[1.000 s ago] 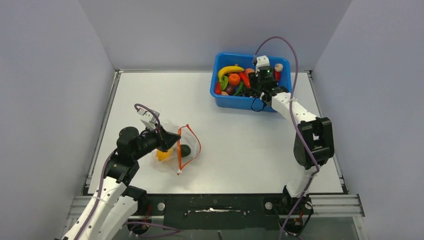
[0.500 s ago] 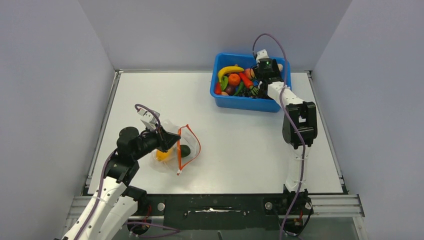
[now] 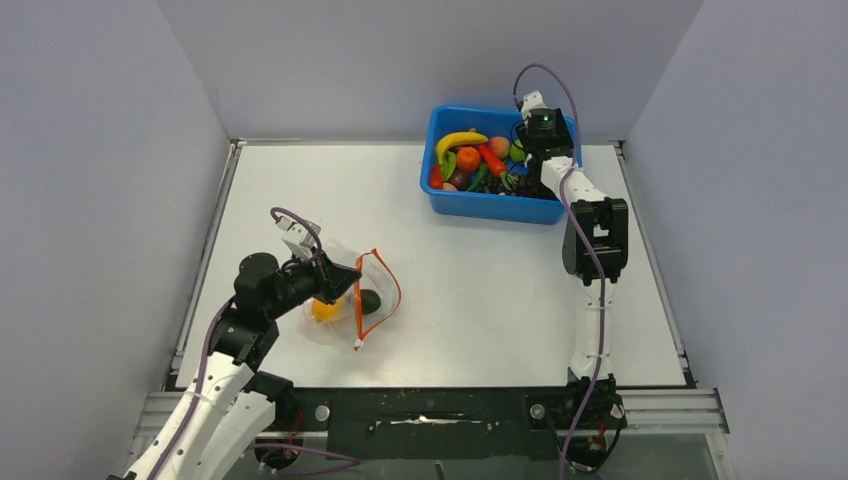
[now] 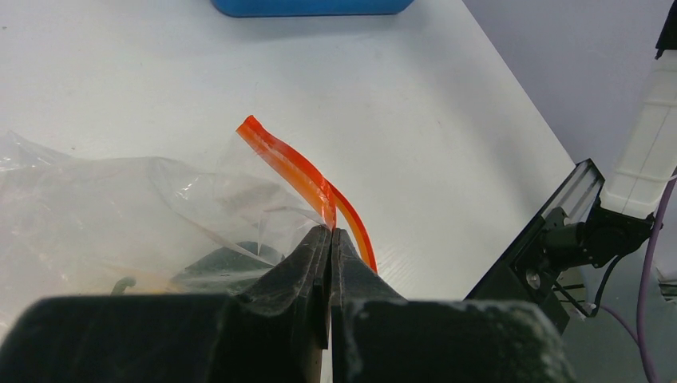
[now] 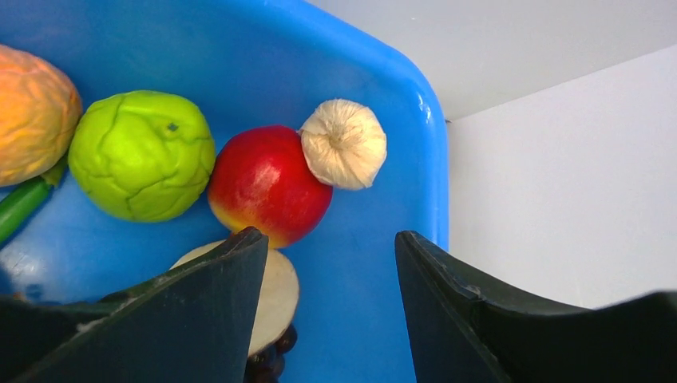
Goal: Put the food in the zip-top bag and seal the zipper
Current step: Pick up the fake vegetable from the bin.
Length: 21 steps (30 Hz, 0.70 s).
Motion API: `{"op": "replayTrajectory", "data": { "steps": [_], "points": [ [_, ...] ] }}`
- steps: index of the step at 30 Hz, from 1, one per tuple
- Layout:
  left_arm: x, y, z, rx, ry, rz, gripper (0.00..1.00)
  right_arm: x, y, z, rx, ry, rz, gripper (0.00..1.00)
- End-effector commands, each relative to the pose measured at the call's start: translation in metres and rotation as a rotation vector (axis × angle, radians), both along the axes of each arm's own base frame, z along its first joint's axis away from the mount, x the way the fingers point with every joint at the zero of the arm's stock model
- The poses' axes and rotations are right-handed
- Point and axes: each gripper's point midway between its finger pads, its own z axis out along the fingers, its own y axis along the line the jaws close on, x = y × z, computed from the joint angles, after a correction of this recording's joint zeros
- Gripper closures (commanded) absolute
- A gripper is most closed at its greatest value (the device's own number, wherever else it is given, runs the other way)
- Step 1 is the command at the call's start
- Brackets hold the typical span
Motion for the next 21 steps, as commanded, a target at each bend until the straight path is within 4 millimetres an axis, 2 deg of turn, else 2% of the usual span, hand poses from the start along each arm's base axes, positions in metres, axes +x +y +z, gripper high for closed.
{"op": "replayTrajectory", "data": {
  "steps": [1, 2, 12, 17, 21],
  "points": [
    [0.002, -0.002, 0.013, -0.007, -0.048, -0.014, 1.00, 0.020, 0.001, 0.026, 0.001, -0.081, 0.034, 0.39],
    [0.002, -0.002, 0.013, -0.007, -0.048, -0.014, 1.00, 0.020, -0.001, 0.023, -0.003, -0.077, 0.034, 0.39],
    [0.002, -0.002, 0.013, -0.011, -0.046, -0.016, 1.00, 0.042, -0.019, 0.038, -0.069, -0.138, 0.013, 0.37],
    [0.001, -0.002, 0.015, -0.014, -0.053, -0.015, 1.00, 0.049, -0.029, 0.035, -0.043, -0.135, 0.026, 0.38],
    [0.002, -0.002, 0.015, -0.014, -0.054, -0.015, 1.00, 0.053, -0.031, 0.025, -0.042, -0.119, 0.036, 0.38]
  ]
}}
